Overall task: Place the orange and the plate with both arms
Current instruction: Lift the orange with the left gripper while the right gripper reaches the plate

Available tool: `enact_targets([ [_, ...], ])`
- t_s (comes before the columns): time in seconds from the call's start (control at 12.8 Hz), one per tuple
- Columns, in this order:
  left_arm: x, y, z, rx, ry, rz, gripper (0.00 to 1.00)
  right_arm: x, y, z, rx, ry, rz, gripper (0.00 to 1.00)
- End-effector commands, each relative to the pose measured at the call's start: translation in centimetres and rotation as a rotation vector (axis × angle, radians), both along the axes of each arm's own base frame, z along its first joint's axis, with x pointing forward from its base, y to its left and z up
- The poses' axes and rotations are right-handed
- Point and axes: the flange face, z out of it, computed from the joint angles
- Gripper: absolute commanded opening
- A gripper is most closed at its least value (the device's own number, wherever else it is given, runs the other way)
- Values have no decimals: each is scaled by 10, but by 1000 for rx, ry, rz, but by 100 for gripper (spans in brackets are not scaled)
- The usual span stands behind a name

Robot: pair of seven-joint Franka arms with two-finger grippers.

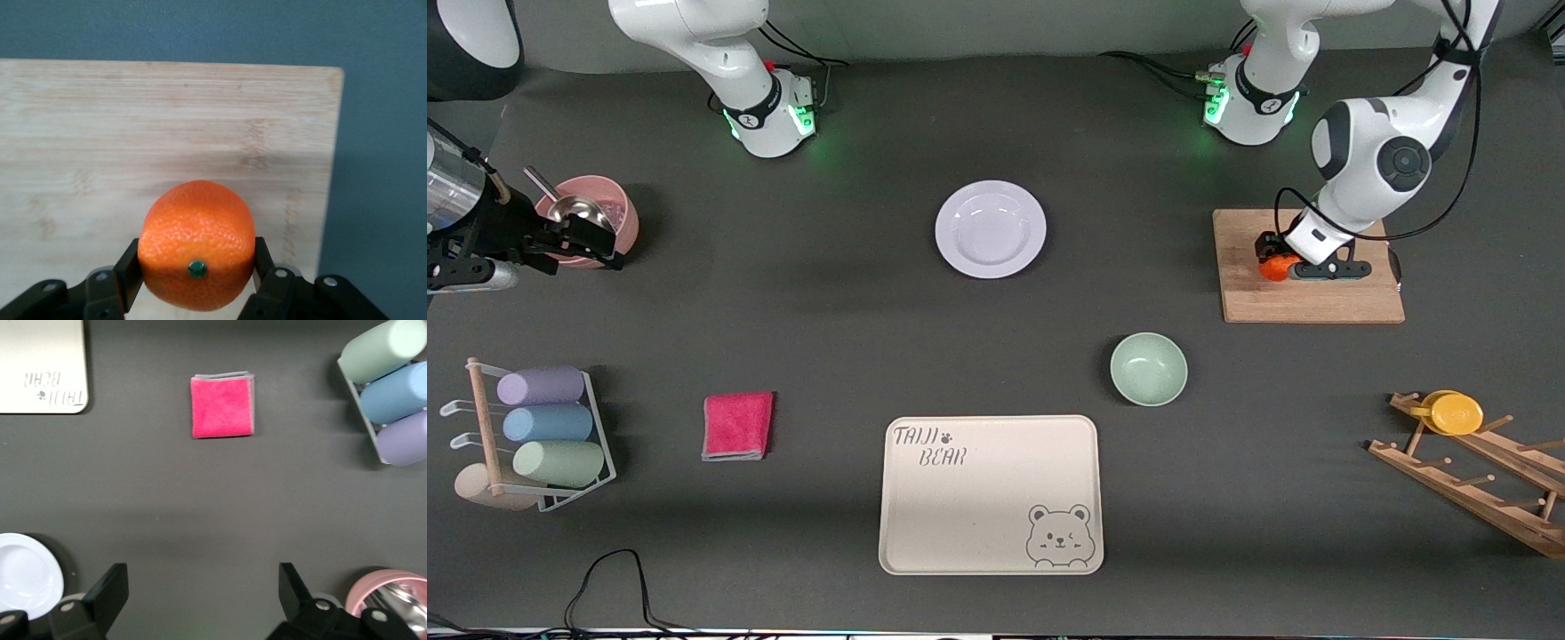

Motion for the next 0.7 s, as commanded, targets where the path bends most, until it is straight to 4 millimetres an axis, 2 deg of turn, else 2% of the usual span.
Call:
enact_targets([
  [0.0, 15, -37, 95, 20, 2, 65, 38, -3, 10, -18, 111, 1, -46, 100],
  [0.16, 31, -85, 147, 52, 6, 145, 38, -6, 17, -47, 226, 23, -82, 100],
  [0.39, 27, -172, 206, 48, 25, 215, 38, -19, 30, -108, 394, 30, -141, 100],
  [0.55, 5, -250, 218, -13, 9, 272, 38, -32, 38, -154, 511, 10, -100, 100],
  [0.63, -9, -292, 212, -45, -15, 295, 38, -38, 41, -173, 574, 11, -97, 100],
])
